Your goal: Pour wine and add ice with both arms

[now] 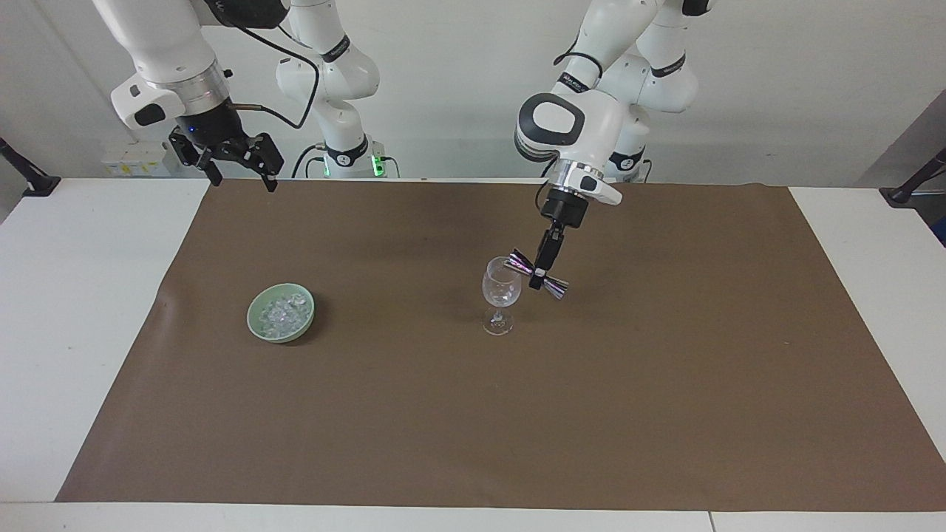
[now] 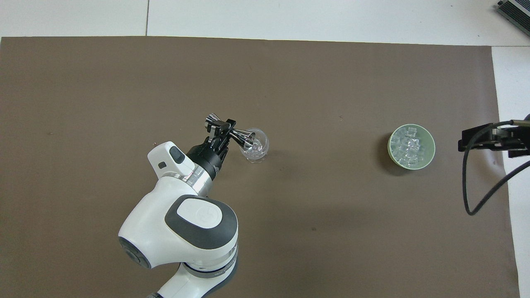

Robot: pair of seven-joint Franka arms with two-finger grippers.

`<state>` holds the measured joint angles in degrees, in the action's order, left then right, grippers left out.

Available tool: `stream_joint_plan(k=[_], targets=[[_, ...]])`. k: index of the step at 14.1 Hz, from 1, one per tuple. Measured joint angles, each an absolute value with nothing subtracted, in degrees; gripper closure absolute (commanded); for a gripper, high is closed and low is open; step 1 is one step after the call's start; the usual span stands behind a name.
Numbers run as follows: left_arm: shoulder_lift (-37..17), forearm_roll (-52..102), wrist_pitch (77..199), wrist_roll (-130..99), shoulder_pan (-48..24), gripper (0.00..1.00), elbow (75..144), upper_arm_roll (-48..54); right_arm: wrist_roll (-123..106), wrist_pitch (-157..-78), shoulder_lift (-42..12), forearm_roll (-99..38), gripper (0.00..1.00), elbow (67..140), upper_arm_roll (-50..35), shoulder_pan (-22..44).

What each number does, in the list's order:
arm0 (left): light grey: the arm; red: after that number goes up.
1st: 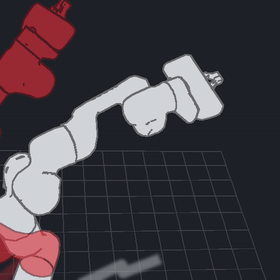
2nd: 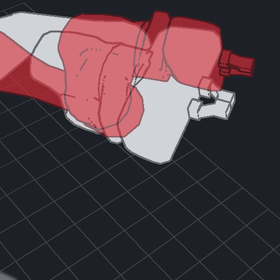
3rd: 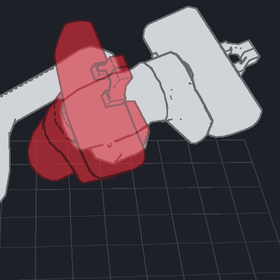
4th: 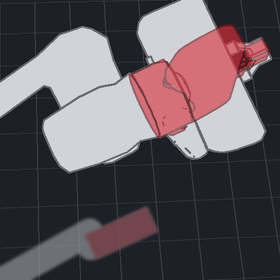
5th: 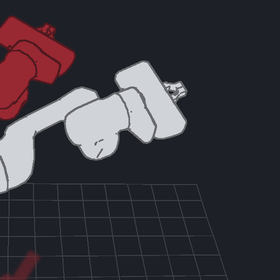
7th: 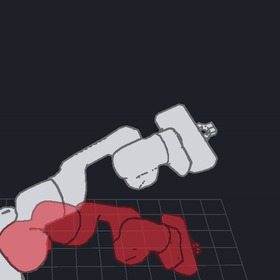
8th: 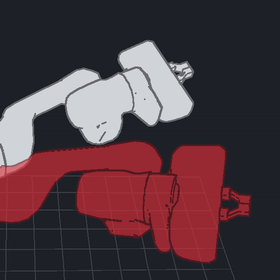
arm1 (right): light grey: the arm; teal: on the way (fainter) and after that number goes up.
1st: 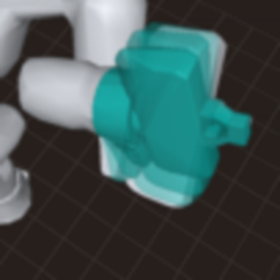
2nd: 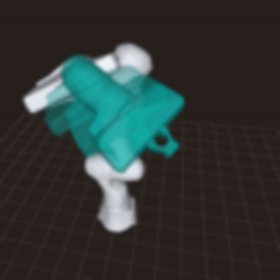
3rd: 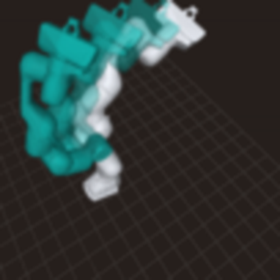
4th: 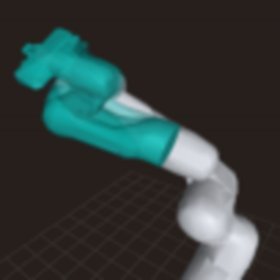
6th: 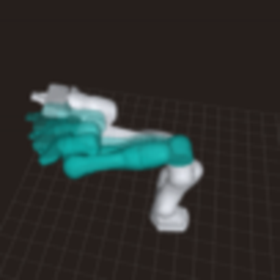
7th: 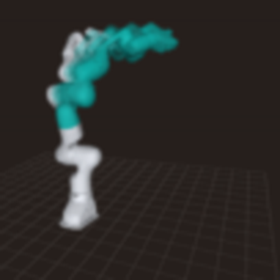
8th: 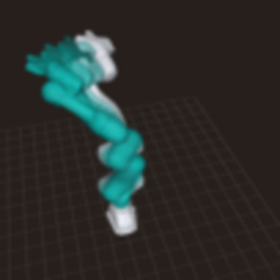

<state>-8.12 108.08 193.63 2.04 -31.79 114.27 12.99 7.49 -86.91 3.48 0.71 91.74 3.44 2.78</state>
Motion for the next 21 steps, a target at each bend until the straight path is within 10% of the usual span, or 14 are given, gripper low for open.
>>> stream_joint_plan(k=[21], targets=[[-8.12, 105.28, 194.74, 8.12, -31.79, 1.00, 113.60, 12.95, 7.49, -86.91, 3.48, 0.71, 0.00, 91.74, 3.44, 2.78]])
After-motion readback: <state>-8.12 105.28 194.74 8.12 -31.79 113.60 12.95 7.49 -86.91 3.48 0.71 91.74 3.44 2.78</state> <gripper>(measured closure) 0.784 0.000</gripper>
